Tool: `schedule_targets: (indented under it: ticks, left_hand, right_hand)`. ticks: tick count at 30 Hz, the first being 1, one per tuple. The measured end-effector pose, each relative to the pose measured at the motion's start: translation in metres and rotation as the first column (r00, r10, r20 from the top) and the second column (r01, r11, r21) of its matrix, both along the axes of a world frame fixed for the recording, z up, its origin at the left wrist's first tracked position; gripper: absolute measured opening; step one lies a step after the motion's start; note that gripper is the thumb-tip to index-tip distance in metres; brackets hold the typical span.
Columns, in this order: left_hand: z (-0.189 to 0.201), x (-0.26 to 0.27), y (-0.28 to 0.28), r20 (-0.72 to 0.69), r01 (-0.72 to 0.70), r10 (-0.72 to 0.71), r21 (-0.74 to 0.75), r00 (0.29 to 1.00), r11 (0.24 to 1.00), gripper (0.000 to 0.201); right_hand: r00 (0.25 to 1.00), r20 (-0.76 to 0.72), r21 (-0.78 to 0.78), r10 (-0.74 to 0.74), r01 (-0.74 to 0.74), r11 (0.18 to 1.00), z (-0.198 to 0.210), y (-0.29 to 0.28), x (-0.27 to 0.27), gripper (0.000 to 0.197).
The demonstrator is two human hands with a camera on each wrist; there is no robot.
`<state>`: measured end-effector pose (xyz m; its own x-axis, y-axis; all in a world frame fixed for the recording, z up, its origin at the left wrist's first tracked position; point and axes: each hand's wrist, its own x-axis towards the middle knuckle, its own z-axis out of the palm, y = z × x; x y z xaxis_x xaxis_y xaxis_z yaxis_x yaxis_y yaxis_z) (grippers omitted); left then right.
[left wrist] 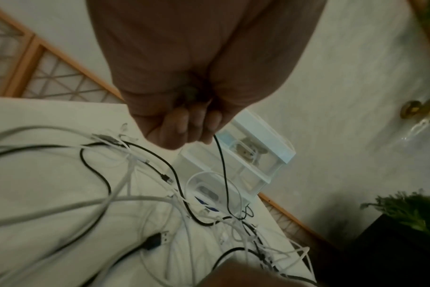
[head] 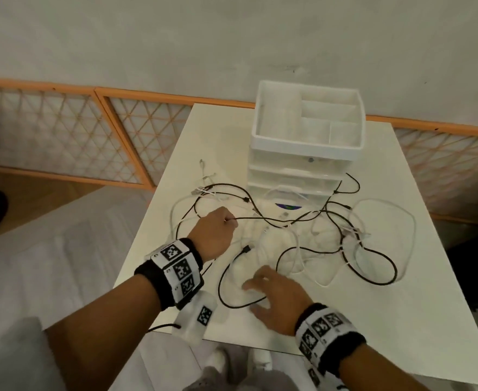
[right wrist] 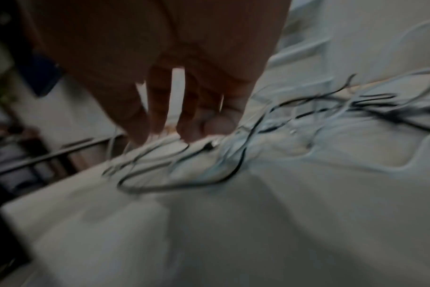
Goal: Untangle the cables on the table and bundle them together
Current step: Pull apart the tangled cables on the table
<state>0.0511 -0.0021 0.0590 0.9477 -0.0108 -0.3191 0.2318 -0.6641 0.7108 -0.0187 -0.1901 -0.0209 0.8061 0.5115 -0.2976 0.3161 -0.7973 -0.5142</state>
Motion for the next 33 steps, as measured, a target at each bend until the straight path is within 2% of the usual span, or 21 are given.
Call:
schedule_targets:
  ticks: [1, 2, 5, 6, 8, 10, 11, 12, 14, 16, 19, 23, 25, 28, 31, 33]
  left_hand:
    - [0.001, 0.0, -0.001, 0.009, 0.001, -0.001, -0.038, 1.0, 0.999, 0.018]
    - [0.003, 0.0, -0.002, 0.015, -0.005, 0.007, -0.094, 1.0, 0.996, 0.019]
    - [0.012, -0.004, -0.001, 0.031, 0.037, -0.031, -0.224, 0.999, 0.974, 0.025]
    - [0.014, -0.004, 0.0, 0.046, 0.067, -0.057, -0.259, 0.997, 0.964, 0.026]
    - [0.015, -0.006, 0.001, 0.074, 0.102, -0.082, -0.325, 0.994, 0.94, 0.027]
    - [0.014, -0.005, -0.002, 0.121, 0.13, -0.092, -0.358, 0.988, 0.925, 0.028]
    - [0.015, -0.003, -0.006, 0.152, 0.133, -0.083, -0.364, 0.985, 0.922, 0.028]
    - [0.016, -0.002, -0.01, 0.187, 0.126, -0.06, -0.368, 0.98, 0.921, 0.029]
    - [0.018, 0.003, -0.018, 0.234, 0.09, 0.008, -0.407, 0.972, 0.909, 0.028]
    - [0.019, 0.008, -0.023, 0.192, 0.042, 0.058, -0.48, 0.98, 0.876, 0.027]
    - [0.015, 0.013, -0.023, 0.106, 0.015, 0.051, -0.546, 0.993, 0.838, 0.032]
    - [0.014, 0.016, -0.019, 0.041, -0.008, 0.036, -0.53, 0.999, 0.848, 0.033]
    - [0.024, 0.016, -0.021, 0.032, -0.011, 0.036, -0.576, 0.999, 0.817, 0.034]
    - [0.057, 0.025, -0.022, 0.016, -0.079, 0.127, -0.704, 0.992, 0.706, 0.033]
    - [0.101, 0.035, -0.014, 0.068, -0.055, 0.186, -0.808, 0.98, 0.587, 0.033]
    - [0.119, 0.039, -0.008, 0.098, -0.041, 0.223, -0.839, 0.97, 0.543, 0.032]
  right_hand:
    - [0.993, -0.094, -0.099, 0.07, -0.079, 0.992, -0.01, 0.009, -0.005, 0.047]
    - [0.988, -0.121, -0.177, 0.093, -0.114, 0.978, -0.017, 0.015, -0.006, 0.046]
    - [0.999, -0.011, -0.199, 0.046, -0.047, 0.979, -0.025, 0.019, 0.003, 0.022]
    - [1.0, 0.011, -0.144, -0.004, 0.006, 0.99, -0.02, 0.018, 0.009, 0.019]
    - [0.985, 0.044, 0.064, -0.169, 0.166, 0.984, 0.0, 0.012, 0.025, 0.016]
    - [0.944, 0.066, 0.277, -0.323, 0.293, 0.915, 0.032, 0.004, 0.043, 0.015]
    - [0.929, 0.085, 0.333, -0.361, 0.315, 0.889, 0.051, 0.0, 0.051, 0.023]
    - [0.919, 0.12, 0.355, -0.376, 0.314, 0.881, 0.07, -0.003, 0.057, 0.028]
    - [0.889, 0.209, 0.39, -0.408, 0.306, 0.868, 0.103, -0.009, 0.065, 0.024]
    - [0.827, 0.259, 0.483, -0.499, 0.337, 0.808, 0.129, -0.018, 0.071, 0.015]
    - [0.735, 0.274, 0.578, -0.62, 0.39, 0.717, 0.159, -0.036, 0.075, 0.009]
    - [0.625, 0.27, 0.69, -0.732, 0.405, 0.6, 0.185, -0.061, 0.076, 0.004]
    - [0.582, 0.273, 0.72, -0.766, 0.405, 0.564, 0.183, -0.068, 0.077, 0.002]
    - [0.544, 0.294, 0.617, -0.786, 0.52, 0.591, 0.153, -0.081, 0.082, 0.01]
    - [0.571, 0.289, 0.232, -0.768, 0.737, 0.635, 0.106, -0.103, 0.082, 0.026]
    - [0.551, 0.157, 0.058, -0.819, 0.823, 0.565, 0.086, -0.116, 0.079, 0.035]
